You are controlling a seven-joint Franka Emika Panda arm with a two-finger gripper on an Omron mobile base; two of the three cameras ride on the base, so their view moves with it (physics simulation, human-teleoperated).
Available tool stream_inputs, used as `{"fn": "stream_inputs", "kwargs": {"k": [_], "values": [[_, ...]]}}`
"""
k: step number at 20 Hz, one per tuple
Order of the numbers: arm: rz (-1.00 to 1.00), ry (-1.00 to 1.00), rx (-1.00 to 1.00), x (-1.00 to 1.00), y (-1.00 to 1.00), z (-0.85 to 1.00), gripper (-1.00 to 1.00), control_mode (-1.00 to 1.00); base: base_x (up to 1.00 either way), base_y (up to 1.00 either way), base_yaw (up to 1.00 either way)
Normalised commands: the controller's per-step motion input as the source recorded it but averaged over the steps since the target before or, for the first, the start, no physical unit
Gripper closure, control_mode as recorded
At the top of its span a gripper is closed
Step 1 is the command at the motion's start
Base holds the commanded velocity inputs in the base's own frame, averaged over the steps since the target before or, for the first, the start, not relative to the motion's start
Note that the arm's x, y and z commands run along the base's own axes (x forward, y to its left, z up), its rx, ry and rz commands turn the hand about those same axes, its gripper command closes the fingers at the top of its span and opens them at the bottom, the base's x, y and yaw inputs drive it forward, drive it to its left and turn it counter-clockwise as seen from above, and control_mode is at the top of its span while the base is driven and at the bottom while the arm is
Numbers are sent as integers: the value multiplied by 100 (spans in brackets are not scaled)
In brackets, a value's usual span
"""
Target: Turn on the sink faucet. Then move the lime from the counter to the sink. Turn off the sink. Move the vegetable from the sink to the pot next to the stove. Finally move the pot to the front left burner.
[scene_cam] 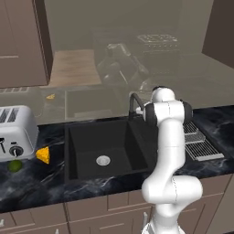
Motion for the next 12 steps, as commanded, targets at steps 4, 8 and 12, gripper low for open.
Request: {"fn": "stream_inputs", "kwargs": {"k": [4, 8, 12], "values": [[0, 5, 16, -8, -100, -53, 100, -100, 0, 0, 0], [0, 6, 16, -5, -100, -56, 100, -100, 0, 0, 0], [0, 6, 14, -5, -100, -63, 100, -100, 0, 0, 0]]}}
